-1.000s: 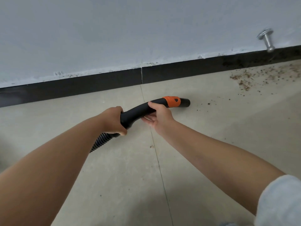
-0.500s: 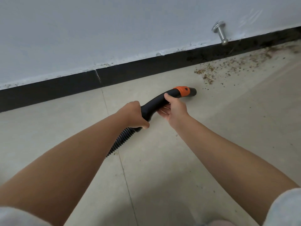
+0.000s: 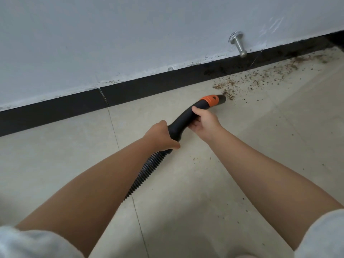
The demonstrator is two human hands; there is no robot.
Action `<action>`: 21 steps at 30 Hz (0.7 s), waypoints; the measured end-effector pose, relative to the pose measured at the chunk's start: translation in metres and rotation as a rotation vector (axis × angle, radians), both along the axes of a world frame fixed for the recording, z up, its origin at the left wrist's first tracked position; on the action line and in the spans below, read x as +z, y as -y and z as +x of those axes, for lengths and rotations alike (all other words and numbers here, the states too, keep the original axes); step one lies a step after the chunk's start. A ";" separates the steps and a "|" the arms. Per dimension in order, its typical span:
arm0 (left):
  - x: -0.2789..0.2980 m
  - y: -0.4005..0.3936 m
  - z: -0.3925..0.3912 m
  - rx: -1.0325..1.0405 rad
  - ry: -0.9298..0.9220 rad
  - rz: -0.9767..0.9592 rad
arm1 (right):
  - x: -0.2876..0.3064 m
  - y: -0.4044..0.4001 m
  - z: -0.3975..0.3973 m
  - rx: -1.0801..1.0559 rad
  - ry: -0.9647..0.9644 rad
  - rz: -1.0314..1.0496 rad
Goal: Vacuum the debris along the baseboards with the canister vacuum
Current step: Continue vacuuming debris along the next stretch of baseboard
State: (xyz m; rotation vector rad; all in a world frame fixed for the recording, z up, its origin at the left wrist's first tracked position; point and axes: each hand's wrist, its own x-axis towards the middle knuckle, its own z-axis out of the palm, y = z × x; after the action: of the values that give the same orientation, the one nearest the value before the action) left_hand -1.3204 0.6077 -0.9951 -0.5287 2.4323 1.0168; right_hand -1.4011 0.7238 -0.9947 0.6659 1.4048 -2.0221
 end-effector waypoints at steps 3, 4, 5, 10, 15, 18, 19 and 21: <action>0.006 0.031 0.020 -0.001 -0.018 -0.041 | 0.004 0.028 0.012 0.054 -0.017 -0.027; 0.009 0.044 0.029 -0.004 -0.012 -0.057 | 0.005 0.038 0.019 0.079 -0.007 -0.029; 0.010 0.056 0.038 -0.005 0.003 -0.073 | 0.005 0.049 0.027 0.104 0.006 -0.028; 0.010 0.117 0.093 0.027 0.117 -0.128 | 0.000 0.103 0.080 0.213 0.103 0.001; 0.015 0.167 0.145 0.072 0.191 -0.136 | -0.001 0.145 0.133 0.258 0.160 -0.045; 0.016 0.187 0.175 0.068 0.257 -0.142 | -0.003 0.158 0.164 0.295 0.232 -0.078; 0.016 0.192 0.182 0.065 0.273 -0.145 | -0.004 0.161 0.172 0.301 0.252 -0.087; 0.014 0.198 0.193 0.067 0.288 -0.146 | -0.003 0.164 0.183 0.310 0.275 -0.096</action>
State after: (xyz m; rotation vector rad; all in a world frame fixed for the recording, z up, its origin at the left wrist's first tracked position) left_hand -1.1274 0.4096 -0.9810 -0.7549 2.2532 0.7335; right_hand -1.2183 0.5600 -0.9979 0.6149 1.1624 -1.6743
